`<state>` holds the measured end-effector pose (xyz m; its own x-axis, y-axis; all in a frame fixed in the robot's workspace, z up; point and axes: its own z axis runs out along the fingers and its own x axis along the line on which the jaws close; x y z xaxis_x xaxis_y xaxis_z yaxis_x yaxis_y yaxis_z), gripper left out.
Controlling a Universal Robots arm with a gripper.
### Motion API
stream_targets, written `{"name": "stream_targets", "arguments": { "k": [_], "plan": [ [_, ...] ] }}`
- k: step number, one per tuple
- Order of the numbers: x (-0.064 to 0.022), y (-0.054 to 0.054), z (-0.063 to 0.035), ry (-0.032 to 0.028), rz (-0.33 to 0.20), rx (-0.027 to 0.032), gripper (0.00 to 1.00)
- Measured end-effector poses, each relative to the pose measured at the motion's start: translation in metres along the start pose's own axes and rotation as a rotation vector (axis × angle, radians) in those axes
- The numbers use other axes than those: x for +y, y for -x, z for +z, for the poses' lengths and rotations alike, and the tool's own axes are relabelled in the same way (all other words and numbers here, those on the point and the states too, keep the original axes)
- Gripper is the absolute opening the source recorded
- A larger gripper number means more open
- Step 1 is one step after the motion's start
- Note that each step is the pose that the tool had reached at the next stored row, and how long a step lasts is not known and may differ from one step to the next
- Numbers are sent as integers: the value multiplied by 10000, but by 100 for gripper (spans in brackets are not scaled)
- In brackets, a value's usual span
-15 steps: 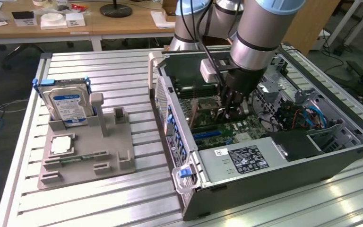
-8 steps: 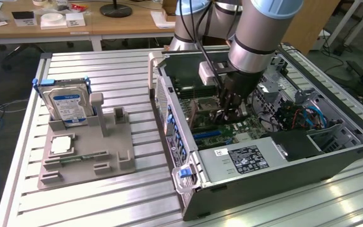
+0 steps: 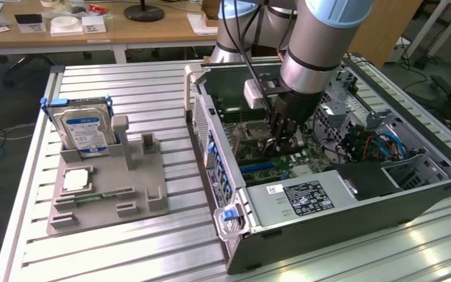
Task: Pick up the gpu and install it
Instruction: 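Insert the gpu into the slot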
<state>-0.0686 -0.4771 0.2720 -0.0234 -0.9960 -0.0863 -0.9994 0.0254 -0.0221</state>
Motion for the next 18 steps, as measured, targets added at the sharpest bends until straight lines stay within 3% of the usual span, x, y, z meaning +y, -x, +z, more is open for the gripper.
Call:
{"name": "stream_targets", "arguments": {
  "k": [18],
  "plan": [
    [34, -3, 45, 0, 3, 1, 27]
  ]
}}
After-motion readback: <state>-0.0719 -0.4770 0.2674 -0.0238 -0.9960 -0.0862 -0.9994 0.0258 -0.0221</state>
